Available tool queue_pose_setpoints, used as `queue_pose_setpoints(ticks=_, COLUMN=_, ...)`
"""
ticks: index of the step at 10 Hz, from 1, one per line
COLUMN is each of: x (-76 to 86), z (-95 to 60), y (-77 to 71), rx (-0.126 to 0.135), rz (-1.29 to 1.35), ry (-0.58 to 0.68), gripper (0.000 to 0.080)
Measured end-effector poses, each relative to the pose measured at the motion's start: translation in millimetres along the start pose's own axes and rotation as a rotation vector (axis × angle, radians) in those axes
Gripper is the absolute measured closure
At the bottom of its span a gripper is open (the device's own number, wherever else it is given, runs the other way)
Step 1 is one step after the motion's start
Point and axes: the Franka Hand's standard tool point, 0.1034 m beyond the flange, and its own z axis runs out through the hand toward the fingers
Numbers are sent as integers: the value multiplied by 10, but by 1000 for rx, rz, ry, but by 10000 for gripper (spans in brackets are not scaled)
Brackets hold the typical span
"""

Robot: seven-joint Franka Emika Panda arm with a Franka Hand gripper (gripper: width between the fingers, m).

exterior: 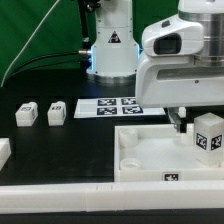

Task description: Assemble one leg

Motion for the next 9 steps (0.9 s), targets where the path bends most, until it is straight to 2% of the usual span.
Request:
queue_pose_setpoints(ticks=2, x=9, z=-7, y=7, rx=-17, rz=-213, ry=2, gripper=151)
queue_pose_setpoints(ticks=3, x=10, z=-2, y=10, rx=-17, rz=-301, ry=5, gripper=151)
queue_pose_setpoints(ticks=5, x=2, z=13, y=13, rx=-16, rz=-317, ry=6, gripper=151)
queue_pose_setpoints(ticks=6, x=2, z=14, y=14, rx=-16, rz=-317, ry=6, gripper=198)
queue_pose_setpoints(ticks=7, x=1, z=15, y=15, rx=-16, rz=-317, ry=6, gripper=198)
queue_pose_setpoints(ticks=8, x=1, z=16, y=15, rx=-16, rz=-317, ry=5, gripper=372)
queue_pose_setpoints(ticks=9, x=1, z=17, y=15, rx=-16, rz=-317, ry=5, gripper=372)
